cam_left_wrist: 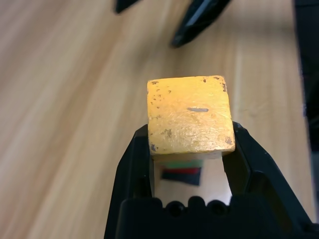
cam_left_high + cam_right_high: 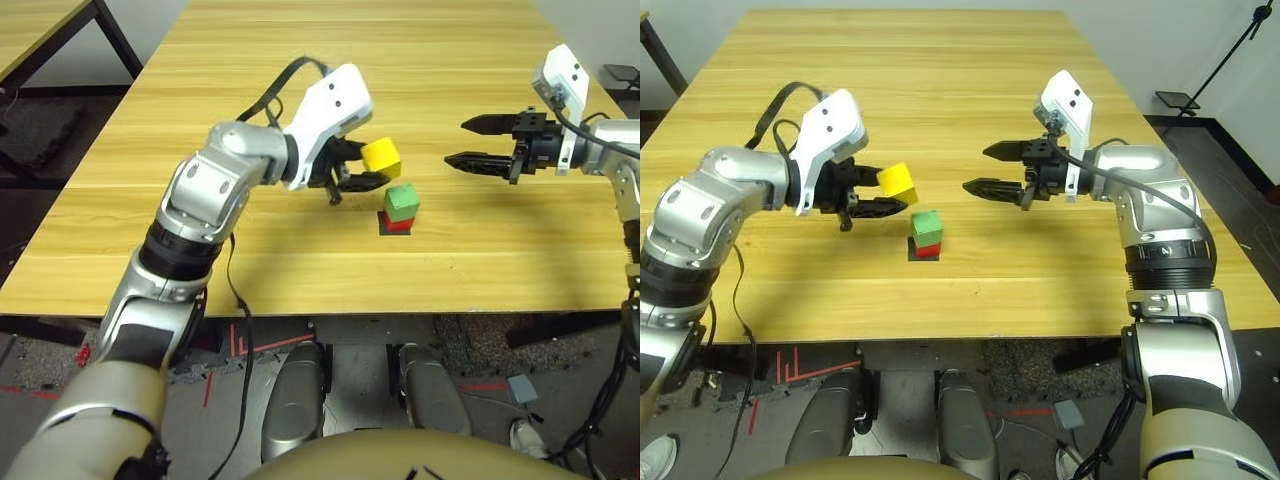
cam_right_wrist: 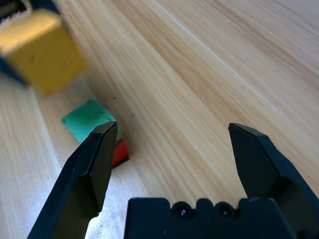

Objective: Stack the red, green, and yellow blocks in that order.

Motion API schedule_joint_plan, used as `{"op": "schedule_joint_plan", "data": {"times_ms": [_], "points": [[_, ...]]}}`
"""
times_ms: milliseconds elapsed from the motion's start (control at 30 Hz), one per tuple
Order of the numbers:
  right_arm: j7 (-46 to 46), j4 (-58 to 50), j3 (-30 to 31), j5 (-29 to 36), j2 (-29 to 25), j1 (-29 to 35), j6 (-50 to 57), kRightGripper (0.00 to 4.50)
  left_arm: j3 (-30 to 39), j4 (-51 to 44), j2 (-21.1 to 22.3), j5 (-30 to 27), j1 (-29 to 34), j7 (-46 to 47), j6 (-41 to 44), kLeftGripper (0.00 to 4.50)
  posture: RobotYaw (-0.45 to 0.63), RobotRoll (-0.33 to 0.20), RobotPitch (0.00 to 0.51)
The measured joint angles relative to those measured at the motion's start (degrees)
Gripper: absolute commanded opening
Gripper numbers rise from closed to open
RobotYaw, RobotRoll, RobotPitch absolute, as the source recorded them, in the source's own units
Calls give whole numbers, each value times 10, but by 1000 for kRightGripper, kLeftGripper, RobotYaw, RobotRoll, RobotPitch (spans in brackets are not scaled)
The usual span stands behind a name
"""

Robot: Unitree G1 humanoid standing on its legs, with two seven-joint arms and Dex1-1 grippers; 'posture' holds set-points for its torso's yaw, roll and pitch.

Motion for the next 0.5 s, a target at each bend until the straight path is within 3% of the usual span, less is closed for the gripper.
{"op": "schedule_joint_plan", "data": {"times_ms": [233,500], "points": [[-13,-29,-12,17,-3,20,19,4500,-27,73,-15,31,-5,2,-42,2060,47,-118,99],[-27,-48,-16,22,-7,35,30,4500,-37,85,-15,49,-3,-5,-64,2060,47,-109,104]]}}
